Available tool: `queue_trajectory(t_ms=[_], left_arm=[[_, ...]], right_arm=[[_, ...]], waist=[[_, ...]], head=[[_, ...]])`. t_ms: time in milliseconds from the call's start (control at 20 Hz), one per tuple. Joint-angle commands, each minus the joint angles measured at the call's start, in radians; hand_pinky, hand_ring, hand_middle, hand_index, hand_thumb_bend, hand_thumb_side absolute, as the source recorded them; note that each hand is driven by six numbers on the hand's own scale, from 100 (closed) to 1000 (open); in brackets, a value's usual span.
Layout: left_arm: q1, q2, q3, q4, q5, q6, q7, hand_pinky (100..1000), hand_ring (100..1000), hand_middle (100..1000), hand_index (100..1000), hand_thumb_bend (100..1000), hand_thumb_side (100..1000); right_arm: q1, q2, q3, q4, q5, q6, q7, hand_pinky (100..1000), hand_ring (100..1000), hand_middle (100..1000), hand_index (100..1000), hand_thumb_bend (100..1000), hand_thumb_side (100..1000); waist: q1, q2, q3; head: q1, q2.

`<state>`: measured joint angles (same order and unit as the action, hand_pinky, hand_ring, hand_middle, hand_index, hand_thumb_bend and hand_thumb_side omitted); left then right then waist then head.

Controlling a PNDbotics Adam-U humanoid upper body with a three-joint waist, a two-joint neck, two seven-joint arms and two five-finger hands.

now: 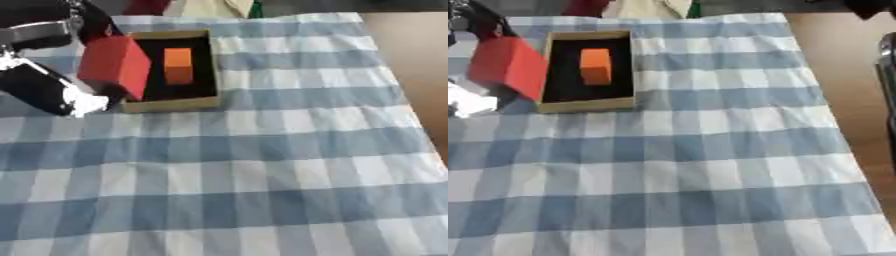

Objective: Pick up objects on the table and place them in the box.

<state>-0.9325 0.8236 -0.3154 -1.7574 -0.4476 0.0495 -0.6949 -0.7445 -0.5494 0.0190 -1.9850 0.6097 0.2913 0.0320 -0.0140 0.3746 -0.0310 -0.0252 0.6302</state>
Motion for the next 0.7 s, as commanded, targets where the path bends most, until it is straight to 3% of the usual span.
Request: queue_trajectory(t_ms=[50, 450, 700], left_arm=[[-0.060, -0.028, 0.015, 0.119, -0.047, -0.051, 0.026, 703, 675, 615, 722, 100, 396], [-0.161, -0.134, 0.028, 0.412, -0.191, -0.171, 0.079, 705, 680, 617, 723, 100, 396], [-0.186, -0.175, 0.047, 0.531, -0.259, -0.216, 0.124, 706, 681, 617, 726, 100, 398]], right_arm=[[-0.022, -0.010, -0.004, -0.015, 0.006, 0.000, 0.004, 850, 765, 470, 700, 100, 797], [-0.037, 0.003, -0.004, -0.015, 0.002, 0.000, 0.006, 851, 763, 468, 700, 100, 798], [-0.041, 0.008, -0.005, -0.015, -0.002, 0.001, 0.005, 852, 762, 465, 699, 100, 800]], waist=[[0.001, -0.016, -0.007], [-0.001, 0.000, -0.041], [0.000, 0.010, -0.055]], head=[[0.013, -0.016], [0.047, -0.035], [0.053, -0.044]])
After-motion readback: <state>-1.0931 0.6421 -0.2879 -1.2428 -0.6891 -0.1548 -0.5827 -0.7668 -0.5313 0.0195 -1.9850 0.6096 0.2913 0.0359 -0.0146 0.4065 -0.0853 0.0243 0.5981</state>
